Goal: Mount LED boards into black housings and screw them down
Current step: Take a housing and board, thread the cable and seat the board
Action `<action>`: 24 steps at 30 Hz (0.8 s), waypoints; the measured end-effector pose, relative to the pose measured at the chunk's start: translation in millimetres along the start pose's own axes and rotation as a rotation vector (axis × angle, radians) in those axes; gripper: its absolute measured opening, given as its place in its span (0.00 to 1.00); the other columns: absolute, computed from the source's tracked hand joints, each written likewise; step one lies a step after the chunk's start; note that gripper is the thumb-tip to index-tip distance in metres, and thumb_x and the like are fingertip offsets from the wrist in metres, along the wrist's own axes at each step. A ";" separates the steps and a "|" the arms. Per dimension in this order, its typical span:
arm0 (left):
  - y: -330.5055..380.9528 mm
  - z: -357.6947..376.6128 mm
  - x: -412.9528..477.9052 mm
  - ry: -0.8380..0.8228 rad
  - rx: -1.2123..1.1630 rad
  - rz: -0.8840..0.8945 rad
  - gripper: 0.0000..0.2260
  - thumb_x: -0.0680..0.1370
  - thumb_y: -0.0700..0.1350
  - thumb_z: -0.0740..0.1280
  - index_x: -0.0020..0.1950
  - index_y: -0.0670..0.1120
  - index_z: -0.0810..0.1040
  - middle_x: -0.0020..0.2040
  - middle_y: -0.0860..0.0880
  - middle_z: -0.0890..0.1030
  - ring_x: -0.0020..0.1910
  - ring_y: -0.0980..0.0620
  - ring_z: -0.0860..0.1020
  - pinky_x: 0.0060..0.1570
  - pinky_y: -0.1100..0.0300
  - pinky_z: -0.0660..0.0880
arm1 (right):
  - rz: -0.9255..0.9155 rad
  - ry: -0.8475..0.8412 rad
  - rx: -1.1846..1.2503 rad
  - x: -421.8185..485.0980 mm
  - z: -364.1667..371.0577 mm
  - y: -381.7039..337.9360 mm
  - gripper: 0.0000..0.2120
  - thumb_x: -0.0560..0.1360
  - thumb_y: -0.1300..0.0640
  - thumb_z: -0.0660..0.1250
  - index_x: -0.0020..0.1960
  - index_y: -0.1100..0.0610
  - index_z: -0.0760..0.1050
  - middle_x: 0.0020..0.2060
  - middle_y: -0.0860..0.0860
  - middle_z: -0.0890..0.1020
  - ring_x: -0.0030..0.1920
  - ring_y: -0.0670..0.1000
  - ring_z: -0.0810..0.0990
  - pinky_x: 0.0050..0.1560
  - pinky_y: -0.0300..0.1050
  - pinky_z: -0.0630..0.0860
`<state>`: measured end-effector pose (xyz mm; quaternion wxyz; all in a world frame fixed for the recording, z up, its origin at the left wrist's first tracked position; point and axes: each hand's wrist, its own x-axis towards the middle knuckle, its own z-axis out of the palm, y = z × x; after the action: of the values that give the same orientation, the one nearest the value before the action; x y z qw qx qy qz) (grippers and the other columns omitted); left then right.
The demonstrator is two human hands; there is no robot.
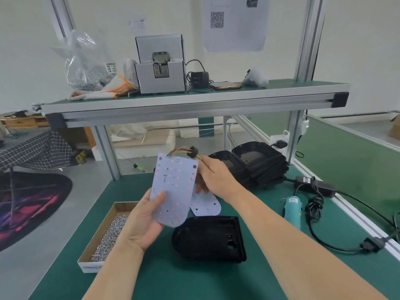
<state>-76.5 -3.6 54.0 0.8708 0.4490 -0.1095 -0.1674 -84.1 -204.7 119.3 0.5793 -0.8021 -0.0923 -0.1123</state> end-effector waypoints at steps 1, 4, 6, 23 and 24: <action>0.1 2.8 3.4 0.005 0.003 0.008 0.22 0.79 0.42 0.62 0.73 0.38 0.71 0.68 0.39 0.77 0.67 0.41 0.76 0.64 0.44 0.76 | 0.026 -0.021 0.061 -0.4 2.0 -5.3 0.19 0.85 0.52 0.57 0.45 0.65 0.75 0.29 0.52 0.81 0.23 0.52 0.72 0.24 0.39 0.67; -1.2 14.5 8.9 -0.040 -0.010 -0.001 0.18 0.79 0.47 0.66 0.66 0.42 0.80 0.62 0.43 0.82 0.58 0.47 0.82 0.53 0.54 0.81 | 0.185 -0.137 0.351 -1.2 0.1 -21.8 0.12 0.83 0.61 0.57 0.43 0.63 0.73 0.25 0.55 0.77 0.19 0.48 0.58 0.19 0.35 0.53; -1.9 21.5 11.7 -0.104 -0.001 -0.014 0.15 0.78 0.50 0.66 0.60 0.46 0.85 0.57 0.47 0.84 0.55 0.50 0.83 0.54 0.55 0.81 | 0.287 -0.228 0.493 -0.3 -6.2 -32.0 0.14 0.82 0.63 0.57 0.38 0.62 0.70 0.21 0.51 0.74 0.16 0.44 0.57 0.19 0.34 0.51; -6.3 29.3 13.8 -0.025 -0.461 -0.059 0.20 0.80 0.54 0.63 0.30 0.47 0.73 0.26 0.53 0.65 0.28 0.54 0.67 0.33 0.63 0.72 | 0.115 -0.244 -0.357 -11.5 18.3 80.3 0.24 0.79 0.63 0.65 0.73 0.49 0.71 0.72 0.48 0.65 0.60 0.49 0.76 0.53 0.28 0.67; -9.1 28.4 12.4 -0.025 -0.477 -0.076 0.21 0.81 0.54 0.61 0.30 0.47 0.71 0.26 0.53 0.65 0.27 0.54 0.66 0.31 0.63 0.71 | 0.128 -0.214 -0.373 -9.9 23.0 85.4 0.19 0.80 0.59 0.65 0.70 0.49 0.73 0.69 0.48 0.71 0.62 0.52 0.77 0.53 0.30 0.68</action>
<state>-76.6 -34.5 63.3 0.9439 0.2323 -0.0605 -0.2266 -68.2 -209.7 31.8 0.4140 -0.9068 -0.0795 -0.0047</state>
